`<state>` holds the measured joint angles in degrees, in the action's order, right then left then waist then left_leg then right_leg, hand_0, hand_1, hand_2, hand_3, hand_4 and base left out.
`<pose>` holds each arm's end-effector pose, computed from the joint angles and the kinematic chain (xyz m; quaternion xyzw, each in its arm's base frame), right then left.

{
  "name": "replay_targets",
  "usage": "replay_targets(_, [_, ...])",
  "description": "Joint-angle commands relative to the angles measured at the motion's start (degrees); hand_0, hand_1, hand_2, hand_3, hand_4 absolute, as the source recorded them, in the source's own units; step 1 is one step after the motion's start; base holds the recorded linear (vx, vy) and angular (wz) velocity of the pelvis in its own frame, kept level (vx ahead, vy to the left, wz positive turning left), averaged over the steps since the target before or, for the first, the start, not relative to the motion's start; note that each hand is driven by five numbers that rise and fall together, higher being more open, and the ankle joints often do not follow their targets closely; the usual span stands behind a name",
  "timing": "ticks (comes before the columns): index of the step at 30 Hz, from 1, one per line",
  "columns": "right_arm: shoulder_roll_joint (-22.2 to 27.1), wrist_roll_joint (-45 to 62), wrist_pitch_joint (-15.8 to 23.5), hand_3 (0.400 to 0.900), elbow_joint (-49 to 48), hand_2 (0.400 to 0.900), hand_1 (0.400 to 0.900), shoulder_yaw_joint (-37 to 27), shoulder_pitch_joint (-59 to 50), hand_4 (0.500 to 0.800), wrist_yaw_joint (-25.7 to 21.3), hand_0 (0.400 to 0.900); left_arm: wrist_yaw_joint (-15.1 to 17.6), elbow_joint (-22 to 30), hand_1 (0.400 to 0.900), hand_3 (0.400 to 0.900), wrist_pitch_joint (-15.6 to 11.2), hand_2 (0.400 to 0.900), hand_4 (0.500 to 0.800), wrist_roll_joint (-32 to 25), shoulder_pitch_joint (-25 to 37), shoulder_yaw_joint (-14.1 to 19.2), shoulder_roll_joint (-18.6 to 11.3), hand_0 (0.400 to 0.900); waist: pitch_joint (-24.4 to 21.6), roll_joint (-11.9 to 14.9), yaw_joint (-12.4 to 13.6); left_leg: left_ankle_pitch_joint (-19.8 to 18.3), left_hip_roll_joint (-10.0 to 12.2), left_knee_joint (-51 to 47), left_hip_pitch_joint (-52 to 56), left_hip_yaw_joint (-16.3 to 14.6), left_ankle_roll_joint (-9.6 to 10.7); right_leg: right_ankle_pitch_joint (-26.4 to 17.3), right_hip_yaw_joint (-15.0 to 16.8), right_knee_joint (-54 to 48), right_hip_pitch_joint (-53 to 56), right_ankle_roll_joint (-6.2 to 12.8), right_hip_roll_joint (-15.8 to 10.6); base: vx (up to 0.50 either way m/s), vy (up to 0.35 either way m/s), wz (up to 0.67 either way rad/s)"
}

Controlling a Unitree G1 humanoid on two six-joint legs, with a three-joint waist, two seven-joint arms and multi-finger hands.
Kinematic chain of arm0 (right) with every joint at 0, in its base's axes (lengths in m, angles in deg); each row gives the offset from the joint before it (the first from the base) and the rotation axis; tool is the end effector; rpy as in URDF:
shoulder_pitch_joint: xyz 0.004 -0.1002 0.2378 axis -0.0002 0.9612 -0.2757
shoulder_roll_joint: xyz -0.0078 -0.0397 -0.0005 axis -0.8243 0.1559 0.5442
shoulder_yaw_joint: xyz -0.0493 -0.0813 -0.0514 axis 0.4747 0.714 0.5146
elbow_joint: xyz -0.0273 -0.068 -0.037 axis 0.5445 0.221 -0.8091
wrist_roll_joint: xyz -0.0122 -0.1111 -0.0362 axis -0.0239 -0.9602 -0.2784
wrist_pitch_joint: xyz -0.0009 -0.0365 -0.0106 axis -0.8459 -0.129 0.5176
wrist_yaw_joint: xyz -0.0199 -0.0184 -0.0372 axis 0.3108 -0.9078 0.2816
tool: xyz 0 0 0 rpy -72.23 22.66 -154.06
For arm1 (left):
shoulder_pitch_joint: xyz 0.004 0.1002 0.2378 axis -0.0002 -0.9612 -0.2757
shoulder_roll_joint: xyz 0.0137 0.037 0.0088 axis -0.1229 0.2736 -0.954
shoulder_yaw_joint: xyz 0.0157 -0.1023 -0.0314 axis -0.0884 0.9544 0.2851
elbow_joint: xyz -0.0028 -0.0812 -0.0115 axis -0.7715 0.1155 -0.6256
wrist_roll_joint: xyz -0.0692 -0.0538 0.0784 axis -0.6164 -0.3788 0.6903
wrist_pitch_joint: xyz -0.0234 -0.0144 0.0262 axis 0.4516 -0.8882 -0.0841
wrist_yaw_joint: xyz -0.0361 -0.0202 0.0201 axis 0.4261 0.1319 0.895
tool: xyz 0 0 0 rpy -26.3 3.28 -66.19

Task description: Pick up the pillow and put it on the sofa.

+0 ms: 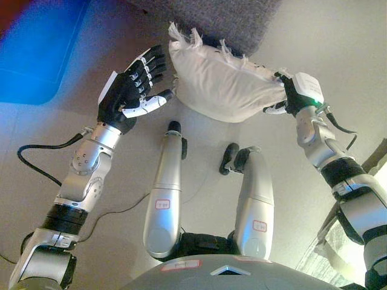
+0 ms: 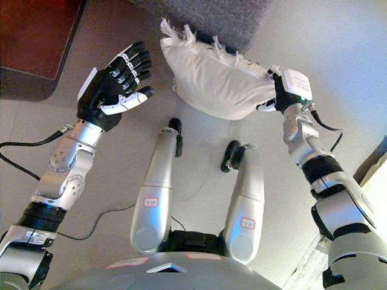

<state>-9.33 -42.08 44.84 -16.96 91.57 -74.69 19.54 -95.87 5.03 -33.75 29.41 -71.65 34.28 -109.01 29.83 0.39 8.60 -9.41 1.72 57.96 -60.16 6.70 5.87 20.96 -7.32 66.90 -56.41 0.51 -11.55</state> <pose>0.3316 -0.2447 0.0949 -0.5966 0.0323 -0.0493 0.8004 0.2517 0.2299 0.1122 0.0351 -0.1565 -0.1828 0.9700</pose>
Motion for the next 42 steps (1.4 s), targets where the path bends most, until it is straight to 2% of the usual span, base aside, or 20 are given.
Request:
replay_targets(1, [6.93, 0.92, 1.39, 0.900, 1.13, 0.900, 0.900, 0.04, -5.79, 0.800, -3.31, 0.900, -0.49, 8.17, 0.900, 0.900, -7.39, 0.900, 0.800, -1.92, 1.70, 2.84, 0.00, 0.900, -0.03, -3.22, 1.09, -9.02, -4.18, 6.77, 0.87, -8.35, -9.84, -1.04, -5.40, 3.04, 0.47, -1.37, 1.65, -0.01, -0.023, 0.09])
replay_targets(4, [7.93, 0.90, 1.22, 0.900, 1.52, 0.900, 0.900, 0.63, -7.13, 0.800, -4.66, 0.900, -0.79, 8.30, 0.900, 0.900, -7.93, 0.900, 0.800, -2.44, 1.56, 2.86, -0.52, 0.900, -0.03, -3.55, 1.25, -9.42, -4.22, 8.25, -0.61, -8.46, -9.86, -0.48, -5.54, 4.50, -0.78, -1.30, 1.31, -0.03, -0.019, 0.08])
replay_targets(7, [8.19, 0.41, 0.53, 0.900, 2.90, 0.900, 0.900, 0.61, -8.33, 0.800, -8.83, 0.900, -0.56, 8.32, 0.900, 0.900, -8.49, 0.900, 0.800, -2.84, 1.68, 2.45, -0.97, 0.900, -0.03, -3.90, 1.51, -9.83, -4.24, 9.57, -1.62, -8.53, -9.95, 0.27, -5.61, 5.99, -1.51, -1.28, 0.80, 0.00, -0.010, 0.05])
replay_targets(9, [8.01, -0.05, 0.62, 0.900, 4.21, 0.900, 0.900, 0.45, -9.11, 0.800, -9.71, 0.900, -0.55, 8.10, 0.900, 0.900, -8.67, 0.900, 0.800, -2.96, 1.84, 2.22, -1.20, 0.900, -0.03, -4.16, 1.68, -10.07, -4.32, 10.19, -2.12, -8.51, -10.01, 0.51, -5.64, 6.52, -1.87, -1.21, 0.59, 0.01, -0.007, 0.05])
replay_targets(13, [7.93, 0.43, 0.16, 0.900, 5.49, 0.900, 0.900, 1.18, -10.69, 0.800, -8.26, 0.900, -0.78, 8.40, 0.900, 0.900, -8.77, 0.900, 0.800, -3.39, 1.85, 2.33, -1.89, 0.900, -0.03, -4.68, 2.14, -10.03, -4.49, 10.30, -2.73, -8.46, -10.07, 0.65, -5.75, 6.81, -2.35, -1.14, 0.33, 0.01, -0.004, 0.07])
replay_targets(20, [8.73, 5.83, -0.31, 0.900, 7.07, 0.900, 0.900, 3.25, -13.51, 0.800, -1.67, 0.900, -1.57, 8.41, 0.900, 0.900, -9.12, 0.900, 0.800, -3.76, 1.68, 2.63, -3.01, 0.900, -0.03, -5.08, 2.86, -10.11, -4.59, 11.46, -4.54, -8.29, -9.80, 0.58, -5.78, 7.20, -3.79, -1.11, -0.20, 0.00, -0.002, 0.02])
replay_targets(27, [8.62, 11.45, -0.03, 0.900, 11.78, 0.900, 0.900, 6.21, -17.88, 0.800, 9.57, 0.900, -1.83, 9.19, 0.900, 0.900, -8.05, 0.900, 0.800, -4.44, 2.45, 3.22, -3.98, 0.900, -0.03, -5.26, 4.01, -10.39, -4.94, 13.45, -6.86, -8.08, -9.72, 0.86, -5.75, 8.66, -5.58, -1.29, -0.78, 0.00, 0.003, 0.00])
replay_targets(32, [8.21, 15.48, 0.30, 0.900, 15.36, 0.900, 0.900, 6.95, -19.73, 0.800, 12.85, 0.900, -2.67, 8.69, 0.900, 0.900, -8.02, 0.900, 0.800, -4.86, 2.85, 3.37, -4.41, 0.900, -0.03, -5.44, 4.79, -10.44, -5.24, 14.49, -7.58, -7.75, -9.54, 1.45, -5.92, 10.00, -5.96, -1.41, -1.24, 0.01, -0.016, 0.07])
replay_targets(33, [8.03, 15.28, 0.94, 0.602, 15.78, 0.602, 0.602, 6.85, -19.88, 0.621, 12.32, 0.602, -2.86, 8.40, 0.900, 0.900, -8.28, 0.900, 0.800, -4.97, 2.89, 3.36, -4.39, 0.900, -0.03, -5.49, 4.80, -10.42, -5.20, 14.52, -7.68, -7.76, -9.54, 1.45, -5.94, 10.07, -6.05, -1.40, -1.30, 0.01, 0.003, 0.05])
replay_targets(34, [7.77, 15.34, 0.98, 0.480, 16.19, 0.480, 0.480, 6.65, -20.14, 0.548, 12.09, 0.480, -3.06, 8.15, 0.900, 0.900, -8.57, 0.900, 0.800, -5.00, 2.89, 3.29, -4.29, 0.900, -0.03, -5.52, 4.87, -10.51, -5.23, 14.76, -7.82, -7.70, -9.52, 1.52, -5.90, 10.22, -6.17, -1.39, -1.31, 0.00, 0.000, 0.00])
replay_targets(35, [7.68, 15.34, 0.47, 0.400, 16.19, 0.400, 0.400, 6.52, -20.23, 0.500, 12.82, 0.400, -3.06, 8.22, 0.900, 0.900, -8.41, 0.900, 0.800, -4.97, 2.98, 3.33, -4.31, 0.900, -0.03, -5.53, 4.90, -10.58, -5.26, 14.96, -7.96, -7.69, -9.53, 1.61, -5.88, 10.32, -6.22, -1.41, -1.34, 0.01, 0.003, 0.03])
replay_targets(42, [7.55, 15.09, -0.92, 0.400, 16.85, 0.400, 0.400, 6.19, -21.19, 0.500, 9.75, 0.400, -2.49, 8.81, 0.900, 0.900, -8.64, 0.900, 0.800, -4.68, 2.96, 2.93, -4.34, 0.900, -0.03, -5.85, 4.98, -10.45, -5.12, 14.79, -8.35, -7.60, -9.49, 1.16, -5.74, 9.73, -6.54, -1.18, -1.41, 0.00, 0.004, 0.00])
